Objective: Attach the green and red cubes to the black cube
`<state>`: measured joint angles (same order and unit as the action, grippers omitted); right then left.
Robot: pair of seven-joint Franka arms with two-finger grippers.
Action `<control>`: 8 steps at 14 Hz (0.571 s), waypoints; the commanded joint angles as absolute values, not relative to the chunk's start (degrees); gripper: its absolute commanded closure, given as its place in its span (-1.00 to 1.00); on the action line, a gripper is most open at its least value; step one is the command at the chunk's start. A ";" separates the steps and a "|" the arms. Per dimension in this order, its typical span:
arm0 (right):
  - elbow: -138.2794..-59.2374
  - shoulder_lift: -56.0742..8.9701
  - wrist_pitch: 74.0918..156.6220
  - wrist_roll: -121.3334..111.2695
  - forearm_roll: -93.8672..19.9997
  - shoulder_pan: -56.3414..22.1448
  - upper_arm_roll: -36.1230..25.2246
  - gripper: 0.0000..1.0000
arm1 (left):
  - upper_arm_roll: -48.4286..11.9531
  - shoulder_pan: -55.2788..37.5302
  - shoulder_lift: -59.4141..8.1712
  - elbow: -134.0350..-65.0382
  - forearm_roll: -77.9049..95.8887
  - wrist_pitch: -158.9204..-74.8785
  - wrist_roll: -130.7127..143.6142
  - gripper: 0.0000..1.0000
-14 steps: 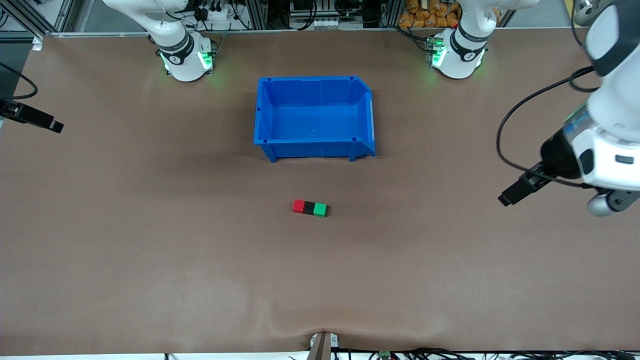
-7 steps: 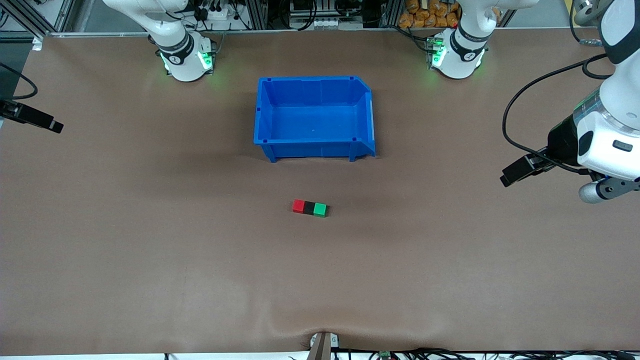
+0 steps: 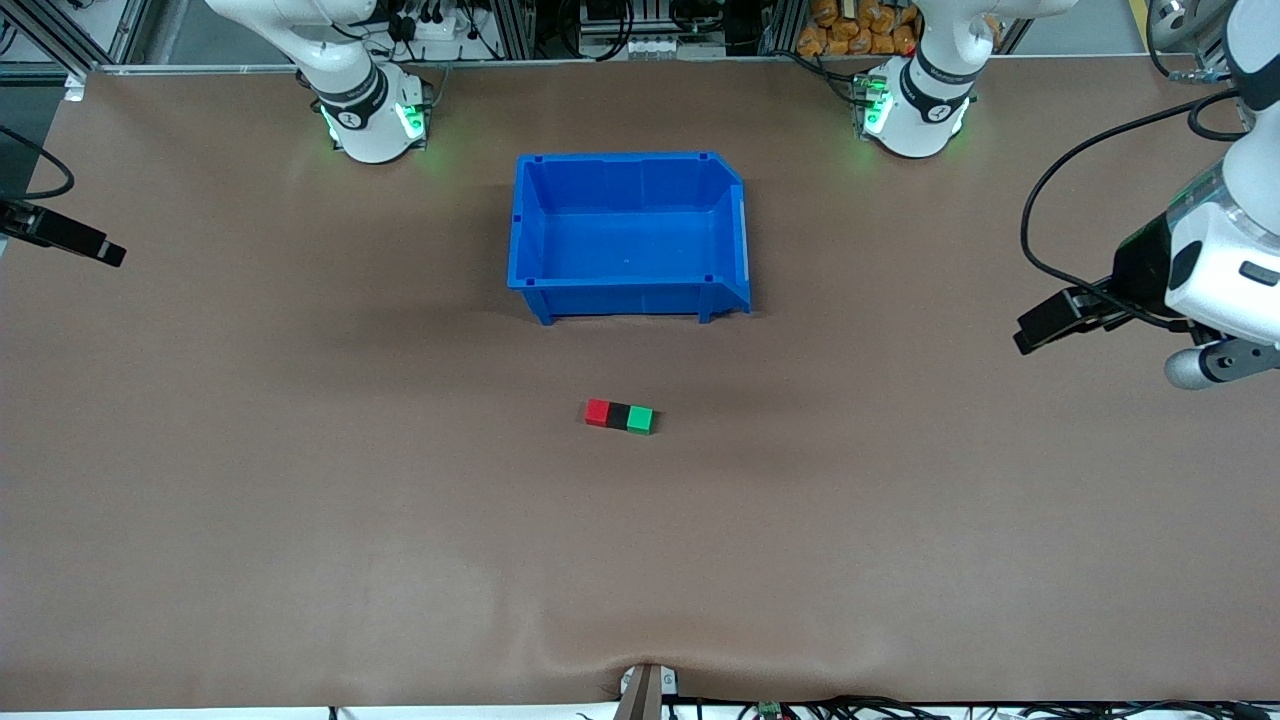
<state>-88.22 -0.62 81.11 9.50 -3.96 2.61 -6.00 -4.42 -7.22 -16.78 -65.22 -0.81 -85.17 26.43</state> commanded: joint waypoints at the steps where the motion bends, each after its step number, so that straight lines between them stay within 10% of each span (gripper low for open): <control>1: -87.45 -0.70 81.21 10.46 -3.34 2.28 -6.06 -1.00 | -4.66 -6.33 -14.68 -67.06 -1.32 -84.55 24.79 -1.00; 8: -87.45 -0.70 81.56 10.46 -3.60 2.29 -6.06 -1.00 | -5.19 -4.04 -12.57 -70.22 -1.23 -84.29 24.26 -1.00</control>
